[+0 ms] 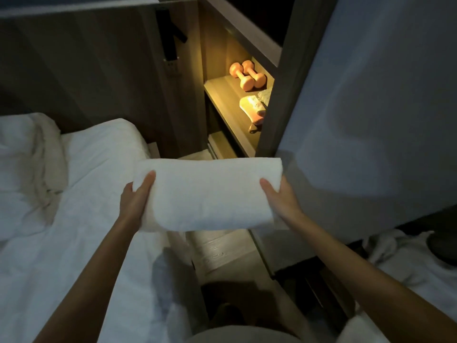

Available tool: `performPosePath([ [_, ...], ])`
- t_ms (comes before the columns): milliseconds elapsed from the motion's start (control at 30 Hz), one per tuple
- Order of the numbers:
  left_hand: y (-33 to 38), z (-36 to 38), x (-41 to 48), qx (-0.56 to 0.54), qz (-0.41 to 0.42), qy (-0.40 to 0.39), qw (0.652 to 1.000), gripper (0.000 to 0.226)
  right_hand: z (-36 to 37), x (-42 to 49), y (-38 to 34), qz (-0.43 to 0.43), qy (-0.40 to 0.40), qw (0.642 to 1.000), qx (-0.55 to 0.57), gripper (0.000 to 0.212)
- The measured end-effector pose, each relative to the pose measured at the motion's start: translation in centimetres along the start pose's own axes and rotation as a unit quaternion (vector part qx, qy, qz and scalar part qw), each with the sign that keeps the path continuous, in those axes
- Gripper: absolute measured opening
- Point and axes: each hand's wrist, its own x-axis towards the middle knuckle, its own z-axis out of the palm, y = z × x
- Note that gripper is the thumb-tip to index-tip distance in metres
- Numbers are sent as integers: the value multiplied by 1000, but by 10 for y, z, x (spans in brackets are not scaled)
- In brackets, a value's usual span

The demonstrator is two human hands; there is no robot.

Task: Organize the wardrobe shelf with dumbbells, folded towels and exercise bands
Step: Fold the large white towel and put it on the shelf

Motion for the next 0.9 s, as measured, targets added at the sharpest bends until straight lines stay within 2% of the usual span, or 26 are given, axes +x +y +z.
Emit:
performPosePath([
  [233,24,0,80,-32,-23,67,997,83,54,113,-43,-50,-28,996,-73,47],
  [467,84,27,184,-38,-18,92,995,79,87,244,-81,-23,-46,999,-7,42],
  [567,118,45,228,-25,4,91,995,74,92,292,-94,-26,-24,999,5,35],
  [767,167,88,317,-2,35,37,999,74,95,357,-94,44,57,995,67,35],
  [833,179,107,346,11,51,2,999,75,93,375,-86,69,87,992,57,39],
  [900,192,129,374,35,66,-46,996,74,91,391,-77,101,118,986,65,33],
])
